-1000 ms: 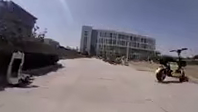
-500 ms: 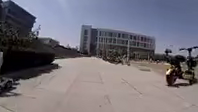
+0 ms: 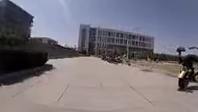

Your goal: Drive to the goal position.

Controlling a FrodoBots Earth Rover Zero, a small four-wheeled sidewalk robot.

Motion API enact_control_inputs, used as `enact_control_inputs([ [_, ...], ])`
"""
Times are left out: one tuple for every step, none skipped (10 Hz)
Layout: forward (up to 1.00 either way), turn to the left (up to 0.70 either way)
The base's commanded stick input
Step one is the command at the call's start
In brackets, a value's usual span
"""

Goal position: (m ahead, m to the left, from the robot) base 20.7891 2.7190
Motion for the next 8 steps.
enact_control_inputs([
  [1.0,0.0],
  [1.0,0.0],
  [1.0,0.0],
  [1.0,0.0],
  [1.0,0.0],
  [1.0,0.0],
  [1.0,0.0],
  [1.0,0.0],
])
